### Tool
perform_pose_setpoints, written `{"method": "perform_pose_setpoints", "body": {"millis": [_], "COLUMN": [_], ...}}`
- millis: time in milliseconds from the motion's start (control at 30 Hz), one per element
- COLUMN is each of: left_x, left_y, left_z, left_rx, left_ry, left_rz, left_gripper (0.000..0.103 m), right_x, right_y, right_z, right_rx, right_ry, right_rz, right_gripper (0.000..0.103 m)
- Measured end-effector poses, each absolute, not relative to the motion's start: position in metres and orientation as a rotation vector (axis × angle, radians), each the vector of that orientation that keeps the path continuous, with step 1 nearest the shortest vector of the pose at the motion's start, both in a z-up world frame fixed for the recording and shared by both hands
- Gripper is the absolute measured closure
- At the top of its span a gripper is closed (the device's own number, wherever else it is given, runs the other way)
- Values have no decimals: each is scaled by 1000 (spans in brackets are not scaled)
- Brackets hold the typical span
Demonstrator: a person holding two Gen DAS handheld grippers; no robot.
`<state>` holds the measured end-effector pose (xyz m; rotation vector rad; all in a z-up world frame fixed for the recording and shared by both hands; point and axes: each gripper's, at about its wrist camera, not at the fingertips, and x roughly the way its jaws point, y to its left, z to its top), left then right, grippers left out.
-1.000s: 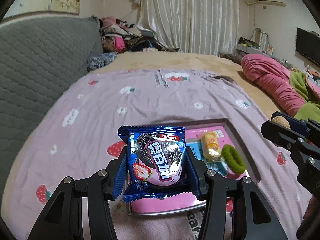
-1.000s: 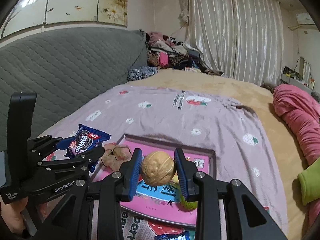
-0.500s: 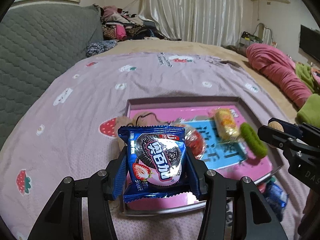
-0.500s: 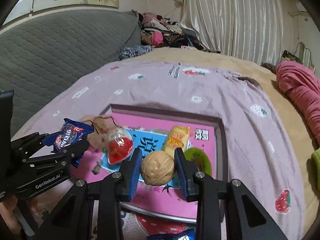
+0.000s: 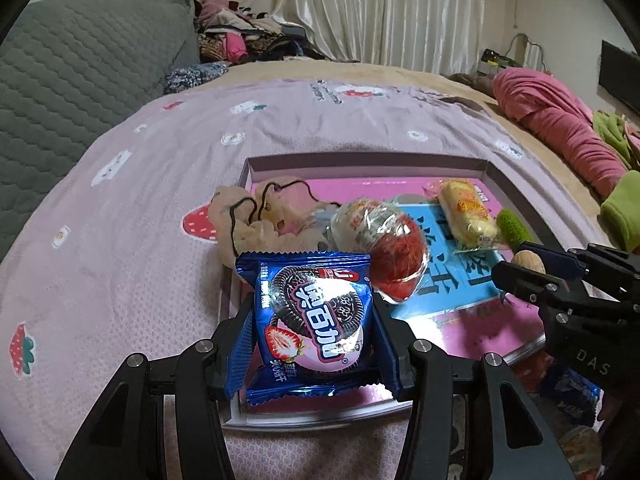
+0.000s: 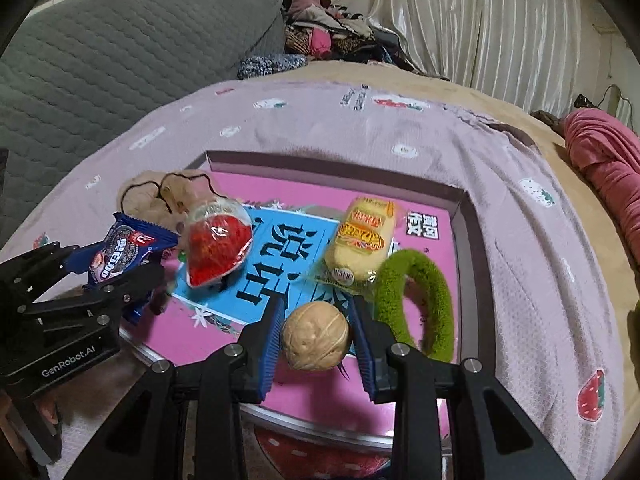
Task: Organize objects
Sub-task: 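Lower the cookie packet onto the tray with the left gripper while the right lowers the walnut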
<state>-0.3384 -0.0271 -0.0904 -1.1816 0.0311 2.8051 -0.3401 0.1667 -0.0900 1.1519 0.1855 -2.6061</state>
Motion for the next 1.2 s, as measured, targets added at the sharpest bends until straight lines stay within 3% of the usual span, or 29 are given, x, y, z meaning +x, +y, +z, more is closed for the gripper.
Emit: {"method": "perform_pose_setpoints", "body": {"millis": [867,1200], "left_x": [-344,-339], "left_y": [-20,-20], "left_z": [-109,-100], "left_rx": [-1268,-1232], "left_ry": [72,102], "left_rz": [2764,2778], "left_gripper": [48,37], "right_x": [-353,-347], "right_y": [165,167], "right_z": [-114,-110], "right_rx": [1289,1280], "right_ry": [229,231], "right_rz": [-2565,-2577], "right_gripper": [69,60]}}
